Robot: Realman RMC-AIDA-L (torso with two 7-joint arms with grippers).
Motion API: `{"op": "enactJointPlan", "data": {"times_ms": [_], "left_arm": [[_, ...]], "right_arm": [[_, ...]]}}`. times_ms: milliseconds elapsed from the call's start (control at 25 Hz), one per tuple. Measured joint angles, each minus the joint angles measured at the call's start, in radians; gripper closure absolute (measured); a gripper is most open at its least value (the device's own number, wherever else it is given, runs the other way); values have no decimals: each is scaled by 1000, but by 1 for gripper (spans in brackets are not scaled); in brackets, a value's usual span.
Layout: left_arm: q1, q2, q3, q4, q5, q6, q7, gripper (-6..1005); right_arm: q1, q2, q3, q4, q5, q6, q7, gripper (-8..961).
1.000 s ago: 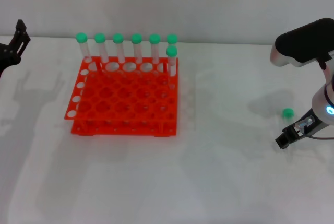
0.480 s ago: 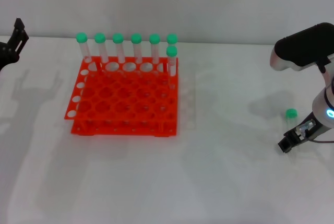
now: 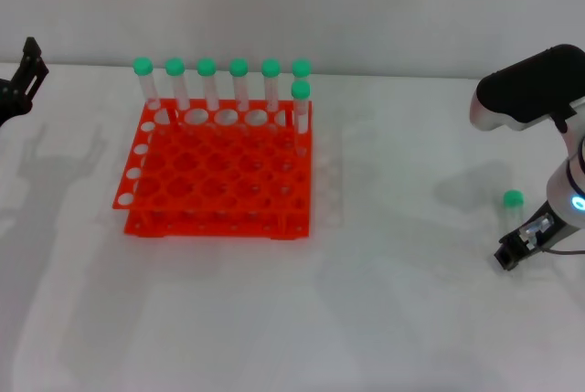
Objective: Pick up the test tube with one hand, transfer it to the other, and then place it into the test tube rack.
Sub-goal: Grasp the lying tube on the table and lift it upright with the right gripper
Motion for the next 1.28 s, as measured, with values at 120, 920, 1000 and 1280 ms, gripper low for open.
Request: {"op": "enactJointPlan", "data": {"times_ms": [120,920,1000,1280], "left_arm": [[-2,0,0,0,0,0,0,137],[-3,1,-2,0,-1,0,0,138],[-3,1,-2,0,-1,0,0,138],[0,1,-2,0,-2,1,0,137]], "right_arm": [[0,0,0,1,-1,7,2,372],[16,-1,2,43,-3,4,1,564],[16,-3,4,43,-3,4,3,584],[18,-2,-1,39,-3,11,-2,654]]}}
